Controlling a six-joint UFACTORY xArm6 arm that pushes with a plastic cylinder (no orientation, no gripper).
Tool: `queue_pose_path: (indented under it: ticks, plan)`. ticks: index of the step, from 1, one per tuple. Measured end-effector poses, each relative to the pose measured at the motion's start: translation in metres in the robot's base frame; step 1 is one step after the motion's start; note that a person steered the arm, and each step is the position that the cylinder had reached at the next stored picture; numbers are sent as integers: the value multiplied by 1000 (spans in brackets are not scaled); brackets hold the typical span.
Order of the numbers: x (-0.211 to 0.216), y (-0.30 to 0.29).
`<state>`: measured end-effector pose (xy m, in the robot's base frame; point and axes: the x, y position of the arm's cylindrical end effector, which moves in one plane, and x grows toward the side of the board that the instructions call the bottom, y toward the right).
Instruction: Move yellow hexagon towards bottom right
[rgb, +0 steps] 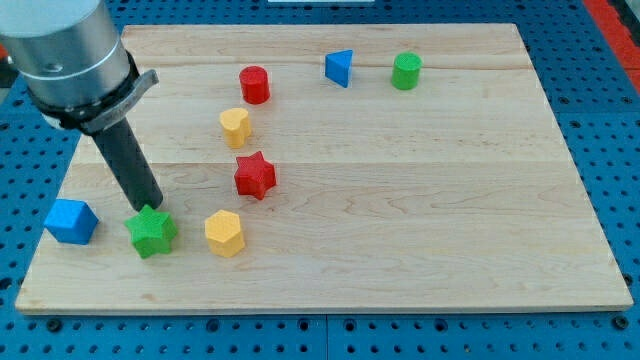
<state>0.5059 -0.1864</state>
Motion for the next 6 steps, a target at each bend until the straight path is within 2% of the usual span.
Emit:
queue_pose_path:
  ticks: [2,6]
  plan:
    - [29,6]
    - [38,129]
